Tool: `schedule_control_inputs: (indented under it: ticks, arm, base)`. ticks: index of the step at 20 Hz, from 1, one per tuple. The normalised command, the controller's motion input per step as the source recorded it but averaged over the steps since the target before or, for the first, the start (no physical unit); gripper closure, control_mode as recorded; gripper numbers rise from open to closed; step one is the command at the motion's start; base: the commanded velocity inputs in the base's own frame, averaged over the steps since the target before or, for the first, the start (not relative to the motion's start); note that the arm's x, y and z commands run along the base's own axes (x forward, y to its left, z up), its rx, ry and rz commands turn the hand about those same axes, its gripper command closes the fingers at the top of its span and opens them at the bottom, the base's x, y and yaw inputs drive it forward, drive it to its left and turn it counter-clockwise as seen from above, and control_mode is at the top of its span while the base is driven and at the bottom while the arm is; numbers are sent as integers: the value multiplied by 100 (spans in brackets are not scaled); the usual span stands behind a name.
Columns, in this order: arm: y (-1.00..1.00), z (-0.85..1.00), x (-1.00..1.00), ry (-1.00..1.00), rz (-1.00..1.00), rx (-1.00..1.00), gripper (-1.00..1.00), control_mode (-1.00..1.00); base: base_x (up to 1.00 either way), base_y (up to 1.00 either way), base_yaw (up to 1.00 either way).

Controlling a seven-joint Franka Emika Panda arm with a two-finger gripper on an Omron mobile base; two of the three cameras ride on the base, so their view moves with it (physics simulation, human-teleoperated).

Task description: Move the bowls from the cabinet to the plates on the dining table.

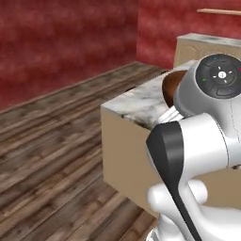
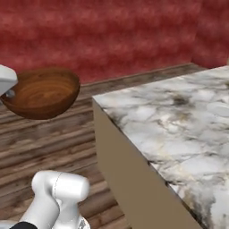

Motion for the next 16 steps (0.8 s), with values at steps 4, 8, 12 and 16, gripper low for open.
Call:
schedule_control_inputs:
  ticks: [4,8,12,16]
  arm:
    - [0,0,0,0,0,0,100,100]
    - [0,0,0,0,0,0,100,100]
    - [0,0,0,0,0,0,100,100]
    - [0,0,0,0,0,0,100,100]
  base:
    - [55,-7,-60]
    - [47,0,-61]
    - [47,0,-60]
    - [53,4,-59]
